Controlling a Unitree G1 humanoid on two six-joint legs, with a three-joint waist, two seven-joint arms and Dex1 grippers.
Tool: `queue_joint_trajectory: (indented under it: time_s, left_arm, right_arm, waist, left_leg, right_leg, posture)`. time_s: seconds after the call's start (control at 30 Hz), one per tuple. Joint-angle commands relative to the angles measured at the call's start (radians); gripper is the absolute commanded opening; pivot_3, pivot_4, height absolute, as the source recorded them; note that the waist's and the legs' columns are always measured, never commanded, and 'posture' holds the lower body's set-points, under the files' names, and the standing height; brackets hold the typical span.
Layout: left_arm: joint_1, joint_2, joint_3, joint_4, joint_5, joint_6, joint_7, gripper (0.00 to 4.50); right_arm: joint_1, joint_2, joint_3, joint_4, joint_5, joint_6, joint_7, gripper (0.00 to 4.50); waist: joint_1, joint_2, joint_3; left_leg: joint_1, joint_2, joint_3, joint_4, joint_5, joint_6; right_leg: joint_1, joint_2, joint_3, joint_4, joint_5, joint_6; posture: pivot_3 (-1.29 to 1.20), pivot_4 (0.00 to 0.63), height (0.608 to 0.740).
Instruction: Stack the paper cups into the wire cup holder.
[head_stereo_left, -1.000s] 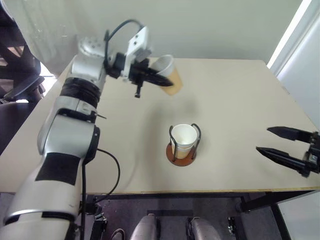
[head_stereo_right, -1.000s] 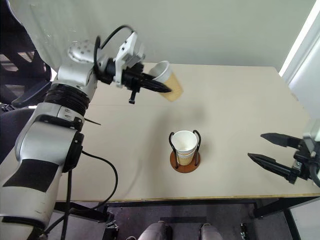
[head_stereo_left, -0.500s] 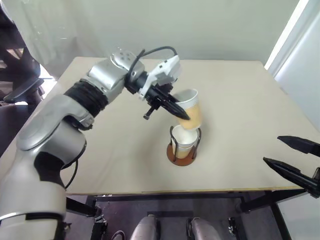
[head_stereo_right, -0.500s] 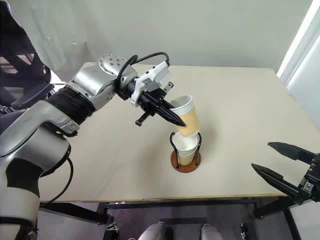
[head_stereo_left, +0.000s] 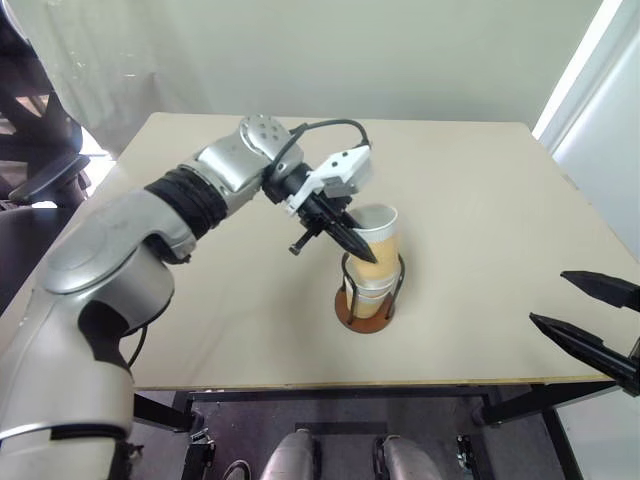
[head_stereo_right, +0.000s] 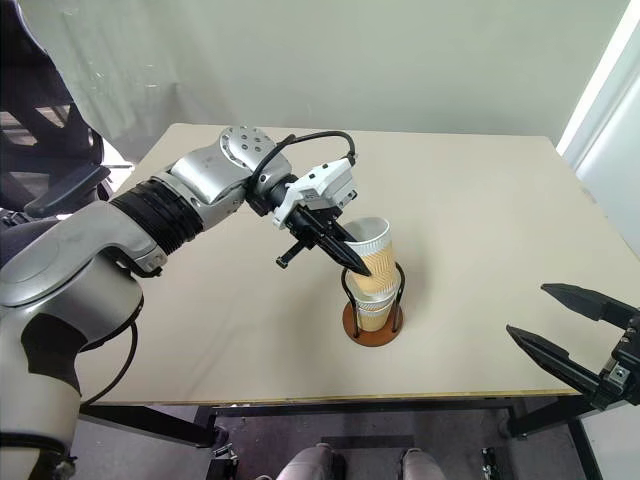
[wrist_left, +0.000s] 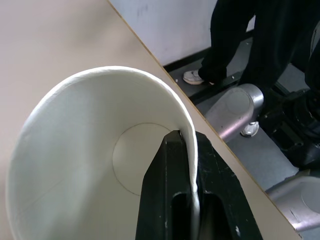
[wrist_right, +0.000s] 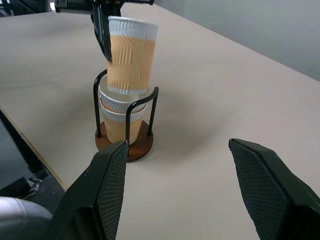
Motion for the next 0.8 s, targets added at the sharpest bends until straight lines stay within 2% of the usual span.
queue_joint_trajectory:
  time_s: [0.03,0.8]
  left_arm:
    - [-0.041,0.013,-0.003,-0.012,-0.015,-0.018,-0.035,0.03]
    - [-0.032,-0.008,-0.04,0.016,0.02,-0.049,-0.035,0.03]
  right_arm:
    - [0.006,-0.018,-0.02,-0.001,0.008,-0.025,-0.014,3.31]
    - [0.003,-0.045,0.012,0.007,0.003,-0.043,-0.042,3.31]
  waist:
    - [0.0,0.0,0.0]
    - [0.001,0.0,0.0]
  left_leg:
    - [0.0,0.0,0.0,0.0,0.0,0.0]
    - [0.0,0.0,0.0,0.0,-0.002,0.0]
  right_leg:
    - [0.0,0.0,0.0,0.0,0.0,0.0]
    - [0.0,0.0,0.0,0.0,-0.001,0.001]
  posture:
    - [0.0,0.15,0.74]
    - [0.0,0.15,0.74]
